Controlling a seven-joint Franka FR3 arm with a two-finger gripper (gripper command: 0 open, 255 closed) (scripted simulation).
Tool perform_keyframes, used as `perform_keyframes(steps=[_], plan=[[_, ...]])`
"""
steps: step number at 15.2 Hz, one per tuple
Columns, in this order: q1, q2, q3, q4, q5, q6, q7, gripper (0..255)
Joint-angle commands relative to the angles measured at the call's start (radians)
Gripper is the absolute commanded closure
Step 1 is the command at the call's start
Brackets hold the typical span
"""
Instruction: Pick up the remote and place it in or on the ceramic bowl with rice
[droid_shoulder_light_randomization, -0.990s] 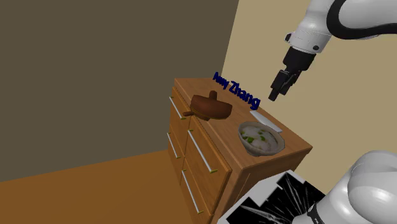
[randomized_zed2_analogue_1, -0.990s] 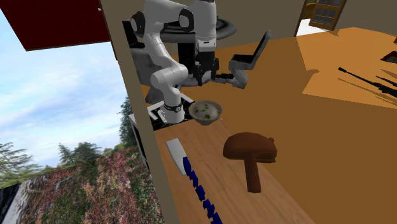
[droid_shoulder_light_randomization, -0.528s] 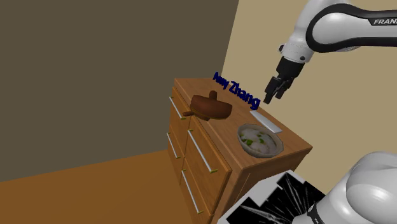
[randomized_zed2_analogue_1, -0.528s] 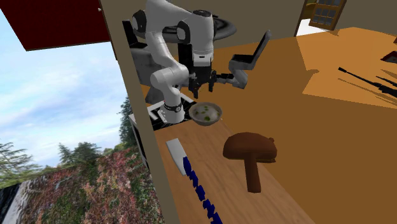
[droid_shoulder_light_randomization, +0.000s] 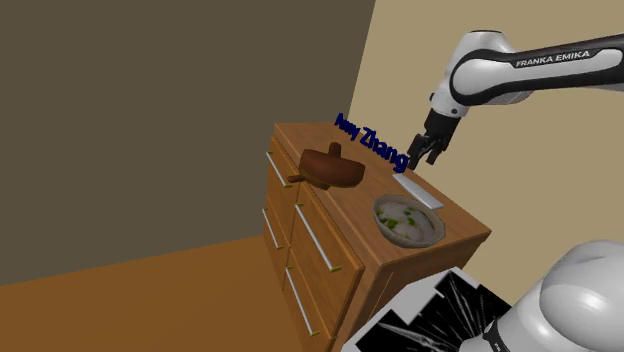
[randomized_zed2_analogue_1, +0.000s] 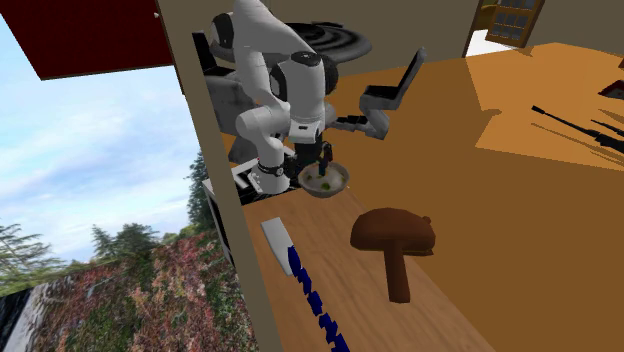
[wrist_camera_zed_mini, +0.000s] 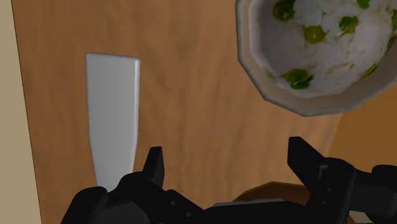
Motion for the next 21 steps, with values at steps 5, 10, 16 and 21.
perform_keyframes(steps=[5, 10, 16, 21], plan=[[-0.046, 0.179, -0.082, 0.027, -0.009, 0.135, -0.043, 0], [-0.077, 0.341, -0.143, 0.083, 0.014, 0.225, -0.084, 0], [-0.093, 0.450, -0.170, 0.101, 0.046, 0.304, -0.116, 0], [-0.093, 0.492, -0.171, 0.078, 0.062, 0.368, -0.128, 0]])
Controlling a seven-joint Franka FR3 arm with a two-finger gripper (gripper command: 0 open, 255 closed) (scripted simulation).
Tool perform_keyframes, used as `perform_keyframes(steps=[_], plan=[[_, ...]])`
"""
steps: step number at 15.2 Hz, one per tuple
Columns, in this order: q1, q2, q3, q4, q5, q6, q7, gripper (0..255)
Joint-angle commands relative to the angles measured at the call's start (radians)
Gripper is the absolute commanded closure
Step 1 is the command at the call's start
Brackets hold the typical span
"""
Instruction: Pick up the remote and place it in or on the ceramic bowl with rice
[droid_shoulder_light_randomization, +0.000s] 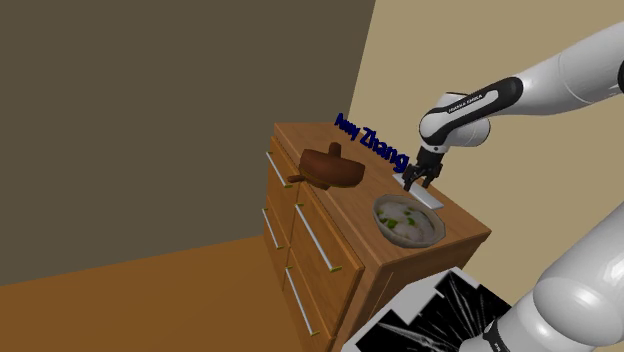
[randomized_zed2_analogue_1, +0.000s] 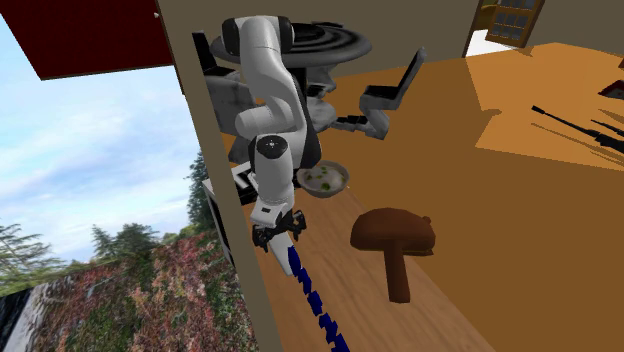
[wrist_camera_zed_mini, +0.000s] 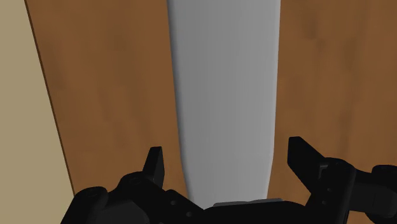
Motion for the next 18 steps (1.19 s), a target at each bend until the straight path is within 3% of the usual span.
perform_keyframes(steps=[1, 7, 8, 18], plan=[[0.001, 0.009, 0.001, -0.003, 0.004, 0.012, 0.000, 0], [0.001, 0.009, 0.001, -0.003, 0.004, 0.012, 0.000, 0], [0.001, 0.009, 0.001, -0.003, 0.004, 0.012, 0.000, 255], [0.001, -0.001, 0.001, 0.001, 0.000, -0.001, 0.003, 255]])
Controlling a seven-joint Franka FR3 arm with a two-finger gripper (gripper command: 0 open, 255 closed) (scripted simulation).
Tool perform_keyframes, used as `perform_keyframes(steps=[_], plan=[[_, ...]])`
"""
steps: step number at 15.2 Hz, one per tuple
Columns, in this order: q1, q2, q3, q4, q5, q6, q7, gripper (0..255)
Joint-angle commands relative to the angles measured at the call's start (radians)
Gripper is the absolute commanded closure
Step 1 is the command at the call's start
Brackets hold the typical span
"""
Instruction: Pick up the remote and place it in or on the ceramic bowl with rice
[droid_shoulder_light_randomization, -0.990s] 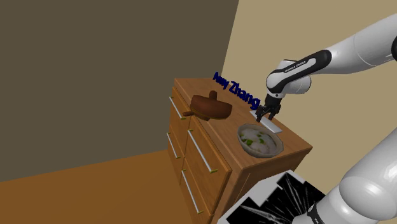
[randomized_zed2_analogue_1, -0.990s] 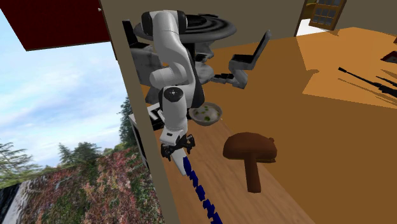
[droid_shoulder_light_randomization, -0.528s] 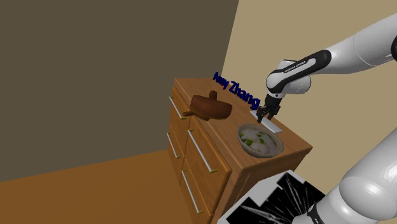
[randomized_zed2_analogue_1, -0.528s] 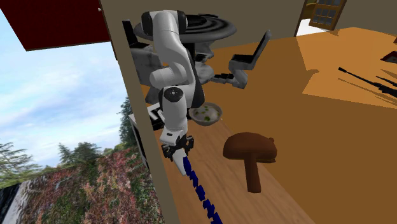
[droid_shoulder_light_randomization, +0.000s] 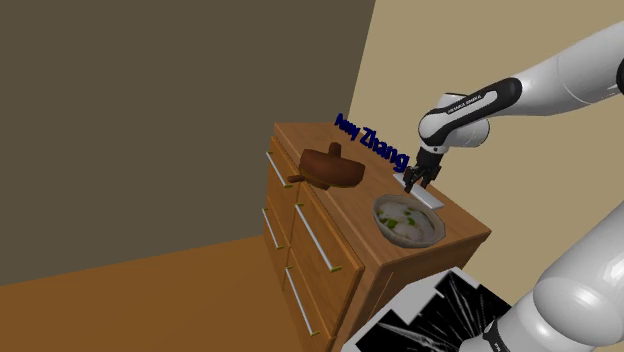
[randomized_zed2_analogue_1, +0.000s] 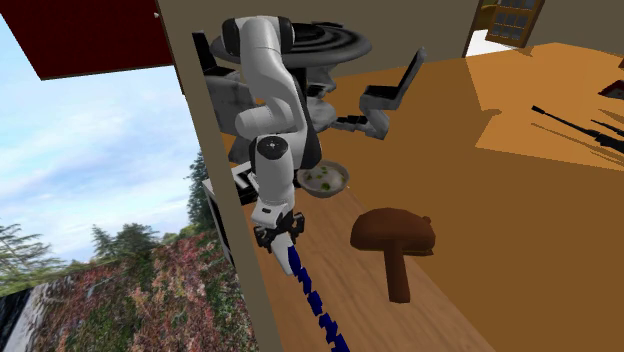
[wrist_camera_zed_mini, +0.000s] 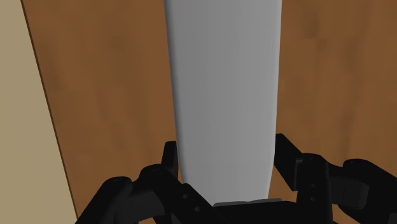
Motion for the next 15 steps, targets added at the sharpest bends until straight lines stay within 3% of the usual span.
perform_keyframes(steps=[1, 15], plan=[[0.000, -0.014, 0.000, 0.008, -0.006, -0.021, 0.004, 255], [0.000, -0.122, 0.008, 0.098, -0.041, -0.215, 0.030, 255]])
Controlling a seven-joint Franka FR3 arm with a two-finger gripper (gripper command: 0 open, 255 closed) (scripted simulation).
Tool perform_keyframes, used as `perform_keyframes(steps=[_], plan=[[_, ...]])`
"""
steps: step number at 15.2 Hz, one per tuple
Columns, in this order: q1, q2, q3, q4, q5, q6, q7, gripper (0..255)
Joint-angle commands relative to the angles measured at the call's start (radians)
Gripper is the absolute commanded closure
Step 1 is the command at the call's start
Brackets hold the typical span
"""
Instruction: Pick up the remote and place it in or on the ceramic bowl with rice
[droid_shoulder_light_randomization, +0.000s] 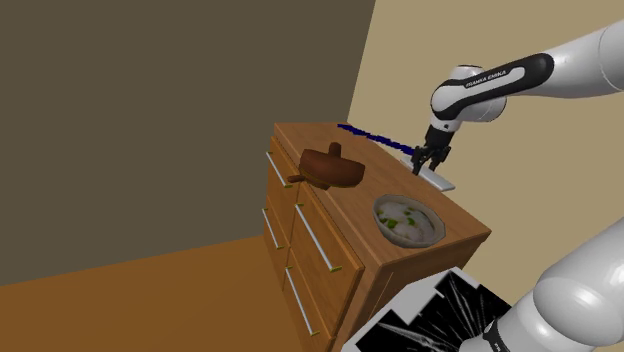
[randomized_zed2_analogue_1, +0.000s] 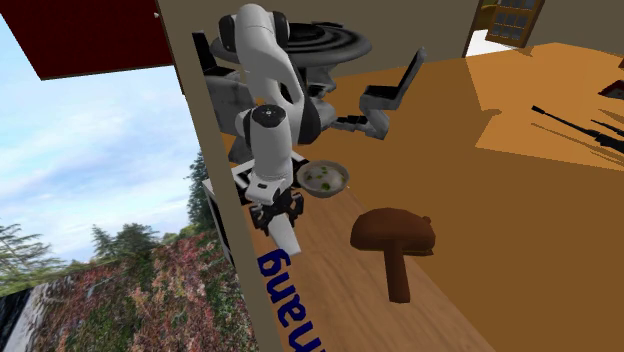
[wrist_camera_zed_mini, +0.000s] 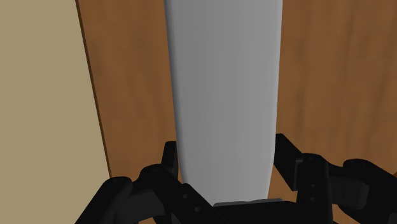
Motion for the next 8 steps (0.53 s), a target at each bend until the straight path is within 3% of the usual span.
perform_keyframes(steps=[1, 8], plan=[[0.001, -0.014, 0.003, 0.016, -0.004, -0.029, 0.005, 255], [0.002, -0.049, 0.009, 0.078, -0.011, -0.125, 0.011, 255]])
